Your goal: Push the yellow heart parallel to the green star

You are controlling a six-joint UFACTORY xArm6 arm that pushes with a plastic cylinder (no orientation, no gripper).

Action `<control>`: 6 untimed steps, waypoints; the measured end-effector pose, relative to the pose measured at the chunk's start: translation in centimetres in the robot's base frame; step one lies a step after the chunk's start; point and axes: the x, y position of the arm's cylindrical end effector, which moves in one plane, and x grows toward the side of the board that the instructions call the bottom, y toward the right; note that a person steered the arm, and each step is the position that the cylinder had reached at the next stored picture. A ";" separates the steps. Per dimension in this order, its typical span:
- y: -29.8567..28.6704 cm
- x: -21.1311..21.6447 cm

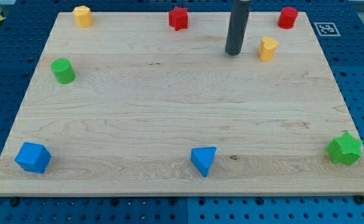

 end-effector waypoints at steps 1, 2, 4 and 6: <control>1.5 -1.4; 2.7 -1.2; 8.2 0.7; 13.0 0.7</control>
